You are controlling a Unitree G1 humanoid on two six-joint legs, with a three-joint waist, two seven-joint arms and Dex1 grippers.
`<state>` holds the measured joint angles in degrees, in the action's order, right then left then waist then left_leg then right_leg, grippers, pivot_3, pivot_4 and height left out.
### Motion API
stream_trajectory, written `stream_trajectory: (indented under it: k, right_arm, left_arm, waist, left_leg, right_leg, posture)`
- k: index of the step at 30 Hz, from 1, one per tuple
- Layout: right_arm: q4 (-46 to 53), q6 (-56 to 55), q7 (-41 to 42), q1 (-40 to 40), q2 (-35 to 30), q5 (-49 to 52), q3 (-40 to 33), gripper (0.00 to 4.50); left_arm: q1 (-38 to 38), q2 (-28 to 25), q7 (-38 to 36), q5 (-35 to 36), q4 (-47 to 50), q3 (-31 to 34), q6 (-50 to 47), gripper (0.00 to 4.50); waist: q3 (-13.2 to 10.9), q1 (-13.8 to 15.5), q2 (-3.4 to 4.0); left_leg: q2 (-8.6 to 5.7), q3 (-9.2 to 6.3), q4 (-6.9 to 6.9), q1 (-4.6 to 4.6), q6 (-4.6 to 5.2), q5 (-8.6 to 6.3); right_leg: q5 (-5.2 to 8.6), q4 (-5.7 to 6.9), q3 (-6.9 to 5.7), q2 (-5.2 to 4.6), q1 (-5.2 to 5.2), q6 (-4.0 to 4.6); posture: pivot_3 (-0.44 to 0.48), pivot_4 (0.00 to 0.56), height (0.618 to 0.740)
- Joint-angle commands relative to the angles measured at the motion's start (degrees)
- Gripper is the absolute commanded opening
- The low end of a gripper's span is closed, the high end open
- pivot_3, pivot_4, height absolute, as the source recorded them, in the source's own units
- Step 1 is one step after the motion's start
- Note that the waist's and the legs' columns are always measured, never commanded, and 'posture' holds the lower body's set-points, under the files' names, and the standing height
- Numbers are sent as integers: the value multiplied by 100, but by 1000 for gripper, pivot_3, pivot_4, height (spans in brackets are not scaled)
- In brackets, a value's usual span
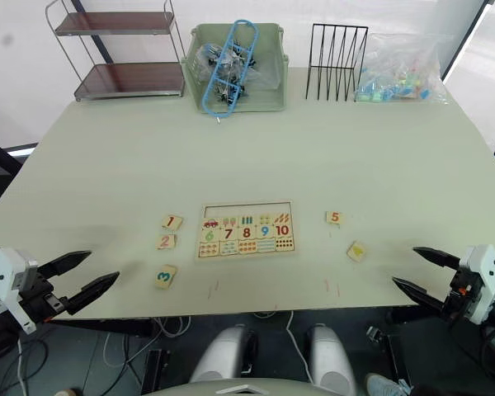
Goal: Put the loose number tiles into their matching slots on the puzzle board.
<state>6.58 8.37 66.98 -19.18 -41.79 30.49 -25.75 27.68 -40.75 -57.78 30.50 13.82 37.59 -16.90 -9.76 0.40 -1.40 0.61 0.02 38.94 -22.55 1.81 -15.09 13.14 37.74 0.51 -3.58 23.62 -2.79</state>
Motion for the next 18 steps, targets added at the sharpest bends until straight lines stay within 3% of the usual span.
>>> stream_trajectory:
  k: [1, 7, 18]
  right_arm:
    - [-170, -460, 78, -29, 37, -69, -187, 4500]
    - [-431, -907, 93, -23, 142, -69, -225, 4500]
    - [-23, -866, -57, 8, 207, 161, -167, 4500]
  left_arm:
    - [-273, -234, -93, -8, -99, -47, 83, 4376]
    - [-794, -499, -380, -49, -879, -182, 232, 4376]
    - [-1203, -690, -717, -44, -1263, -249, 385, 4376]
  waist:
    - [0, 4, 0]
    - [2, 28, 5]
    - [2, -38, 5]
  left_leg:
    - [0, 0, 0, 0, 0, 0]
    - [-3, -2, 0, -2, 1, 0]
    - [1, 1, -6, -2, 5, -3]
  right_leg:
    - [0, 0, 0, 0, 0, 0]
    - [0, -2, -2, 1, 0, -1]
    - [0, -7, 1, 0, 1, -1]
  posture:
    - [0, 150, 740]
    - [0, 150, 740]
    - [0, 150, 740]
